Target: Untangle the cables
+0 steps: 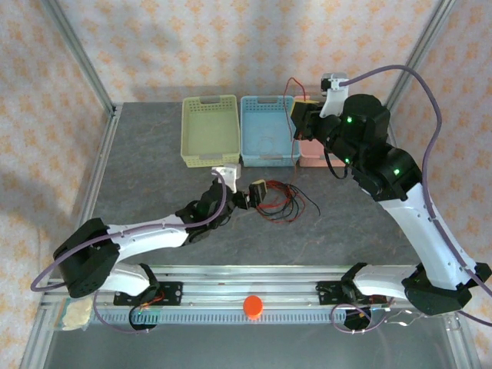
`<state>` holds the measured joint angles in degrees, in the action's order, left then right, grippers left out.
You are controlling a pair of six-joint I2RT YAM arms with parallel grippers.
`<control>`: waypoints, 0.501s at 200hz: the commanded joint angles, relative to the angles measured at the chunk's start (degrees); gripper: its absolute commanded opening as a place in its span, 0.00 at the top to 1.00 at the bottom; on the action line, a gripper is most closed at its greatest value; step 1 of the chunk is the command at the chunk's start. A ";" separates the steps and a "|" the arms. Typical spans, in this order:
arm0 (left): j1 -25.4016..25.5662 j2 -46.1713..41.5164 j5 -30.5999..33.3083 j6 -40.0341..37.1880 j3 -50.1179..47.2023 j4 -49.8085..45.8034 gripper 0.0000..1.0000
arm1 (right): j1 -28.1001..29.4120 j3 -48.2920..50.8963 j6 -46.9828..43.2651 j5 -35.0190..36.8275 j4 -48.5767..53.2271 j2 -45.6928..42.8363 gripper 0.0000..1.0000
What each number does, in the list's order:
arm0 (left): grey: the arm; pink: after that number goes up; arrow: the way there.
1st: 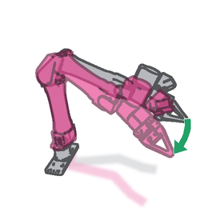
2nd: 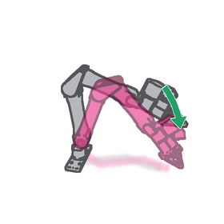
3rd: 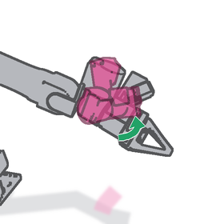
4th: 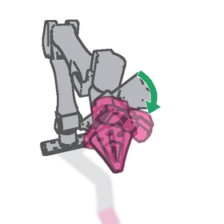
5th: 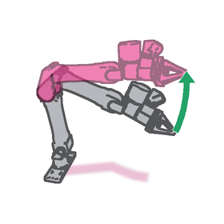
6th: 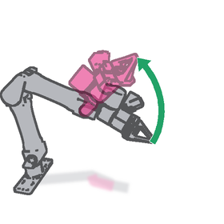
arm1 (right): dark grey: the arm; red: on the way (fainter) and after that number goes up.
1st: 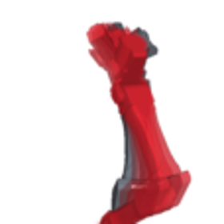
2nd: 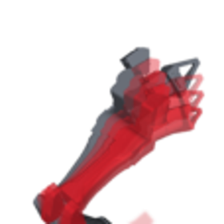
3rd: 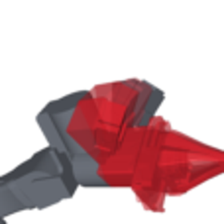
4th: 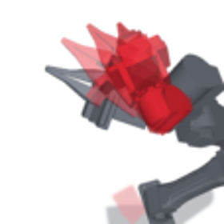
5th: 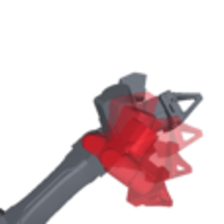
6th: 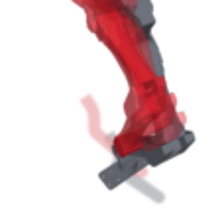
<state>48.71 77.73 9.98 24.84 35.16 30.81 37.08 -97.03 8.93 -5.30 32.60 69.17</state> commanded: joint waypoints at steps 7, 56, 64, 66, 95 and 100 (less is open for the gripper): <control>-0.10 -1.68 -3.48 -9.30 -6.52 18.92 0.06 | 0.19 0.31 0.78 1.09 -0.87 -0.26 1.00; -0.44 1.28 -8.51 -17.37 -11.95 34.90 0.02 | 0.19 -0.02 0.83 1.18 -0.26 0.02 1.00; -0.63 2.09 -10.65 -18.62 -11.91 35.66 0.02 | 0.18 -0.17 0.87 1.04 -0.09 0.10 1.00; -0.78 2.27 -11.20 -18.96 -11.88 35.89 0.02 | 0.18 -0.26 0.84 0.94 -0.04 0.20 1.00; -2.01 6.25 -22.38 -25.96 -12.95 42.36 0.02 | 0.19 -0.88 0.83 0.73 0.43 0.62 1.00; -2.12 7.02 -23.93 -27.22 -13.09 43.47 0.02 | 0.19 -0.96 0.87 0.77 0.45 0.68 1.00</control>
<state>47.42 81.82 -2.68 6.15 23.59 63.90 37.08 -96.95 9.19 -5.30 32.64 69.60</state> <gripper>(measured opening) 0.980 0.053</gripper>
